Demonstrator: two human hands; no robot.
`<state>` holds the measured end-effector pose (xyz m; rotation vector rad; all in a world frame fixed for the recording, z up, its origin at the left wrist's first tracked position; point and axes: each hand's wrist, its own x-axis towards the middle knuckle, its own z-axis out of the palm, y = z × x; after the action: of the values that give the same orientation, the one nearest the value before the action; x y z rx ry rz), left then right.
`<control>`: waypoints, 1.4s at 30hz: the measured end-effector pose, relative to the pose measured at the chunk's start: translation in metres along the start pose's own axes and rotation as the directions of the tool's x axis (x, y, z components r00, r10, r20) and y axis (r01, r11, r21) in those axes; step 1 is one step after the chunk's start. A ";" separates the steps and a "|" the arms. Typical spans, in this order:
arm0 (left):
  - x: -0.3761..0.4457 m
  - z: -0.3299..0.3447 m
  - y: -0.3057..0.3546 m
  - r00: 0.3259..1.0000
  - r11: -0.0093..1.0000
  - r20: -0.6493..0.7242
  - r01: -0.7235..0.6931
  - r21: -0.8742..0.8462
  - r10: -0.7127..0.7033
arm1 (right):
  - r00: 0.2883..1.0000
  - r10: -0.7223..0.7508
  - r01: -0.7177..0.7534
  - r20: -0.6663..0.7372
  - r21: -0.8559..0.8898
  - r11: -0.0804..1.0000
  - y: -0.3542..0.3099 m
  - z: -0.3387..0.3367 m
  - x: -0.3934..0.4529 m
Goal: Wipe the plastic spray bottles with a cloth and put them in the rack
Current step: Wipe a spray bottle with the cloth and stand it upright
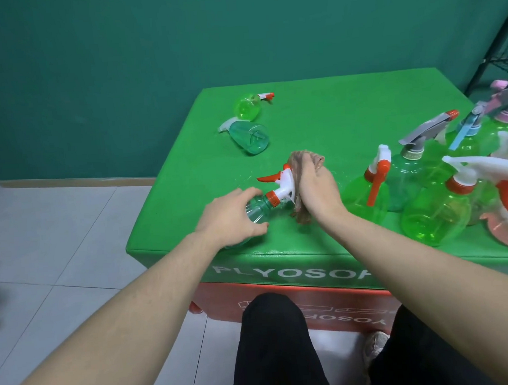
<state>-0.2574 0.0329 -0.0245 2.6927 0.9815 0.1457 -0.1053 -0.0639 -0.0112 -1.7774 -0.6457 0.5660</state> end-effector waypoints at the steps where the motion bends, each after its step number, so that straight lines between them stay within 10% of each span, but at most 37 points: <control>1: 0.001 0.001 -0.001 1.000 1.000 -0.011 0.002 -0.001 -0.002 | 0.999 -0.021 0.022 0.030 -0.024 0.999 0.002 0.003 -0.002; 21: 0.007 -0.002 -0.004 0.995 0.986 -0.013 0.097 -0.132 -0.100 | 0.896 -0.305 0.418 0.323 -0.376 0.827 0.032 -0.005 -0.039; 31: 0.001 0.010 -0.003 0.995 1.000 -0.096 0.024 -0.016 -0.025 | 0.846 -0.182 0.534 0.502 -0.784 0.317 0.005 -0.001 0.008; 42: 0.002 0.008 0.001 0.997 1.000 -0.077 0.027 -0.007 -0.027 | 0.822 -0.171 0.567 0.544 -0.810 0.150 0.018 -0.020 -0.026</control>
<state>-0.2537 0.0321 -0.0319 2.6853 1.0377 0.2482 -0.1086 -0.1002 -0.0212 -2.5005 -1.9990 -0.0032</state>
